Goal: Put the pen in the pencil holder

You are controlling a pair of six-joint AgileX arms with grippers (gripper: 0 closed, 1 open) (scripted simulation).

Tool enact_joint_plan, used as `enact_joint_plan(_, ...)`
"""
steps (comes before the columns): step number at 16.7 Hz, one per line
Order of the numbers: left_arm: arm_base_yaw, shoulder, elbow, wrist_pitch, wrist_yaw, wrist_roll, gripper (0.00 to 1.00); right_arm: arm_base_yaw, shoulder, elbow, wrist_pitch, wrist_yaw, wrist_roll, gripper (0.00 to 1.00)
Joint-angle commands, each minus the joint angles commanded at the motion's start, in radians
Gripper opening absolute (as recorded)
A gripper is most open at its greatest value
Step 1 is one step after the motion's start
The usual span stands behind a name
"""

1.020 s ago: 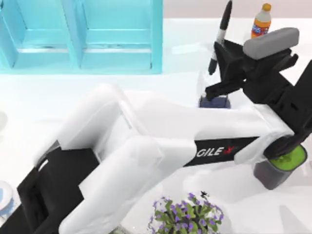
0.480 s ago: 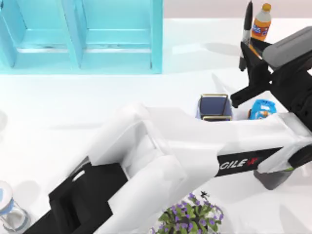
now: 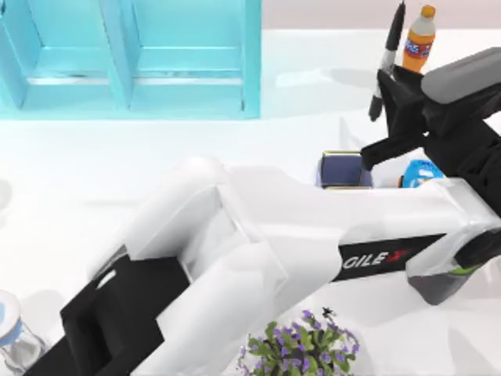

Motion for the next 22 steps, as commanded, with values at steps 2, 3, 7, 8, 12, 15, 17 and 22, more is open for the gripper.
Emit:
enact_joint_plan(2,0.0,-0.011,-0.012,-0.011,-0.009,-0.001,0.0,0.0,0.0,0.0,0.0,0.0,0.0,1.0)
enact_joint_plan(3,0.0,-0.011,-0.012,-0.011,-0.009,-0.001,0.0,0.0,0.0,0.0,0.0,0.0,0.0,1.0)
enact_joint_plan(7,0.0,-0.011,-0.012,-0.011,-0.009,-0.001,0.23,0.0,0.0,0.0,0.0,0.0,0.0,1.0)
enact_joint_plan(8,0.0,-0.011,-0.012,-0.011,-0.009,-0.001,0.3,0.0,0.0,0.0,0.0,0.0,0.0,1.0)
enact_joint_plan(12,0.0,-0.011,-0.012,-0.011,-0.009,-0.001,0.6,0.0,0.0,0.0,0.0,0.0,0.0,1.0)
enact_joint_plan(15,0.0,-0.011,-0.012,-0.011,-0.009,-0.001,0.83,0.0,0.0,0.0,0.0,0.0,0.0,1.0)
enact_joint_plan(17,0.0,-0.011,-0.012,-0.011,-0.009,-0.001,0.98,0.0,0.0,0.0,0.0,0.0,0.0,1.0)
enact_joint_plan(22,0.0,-0.011,-0.012,-0.011,-0.009,-0.001,1.0,0.0,0.0,0.0,0.0,0.0,0.0,1.0)
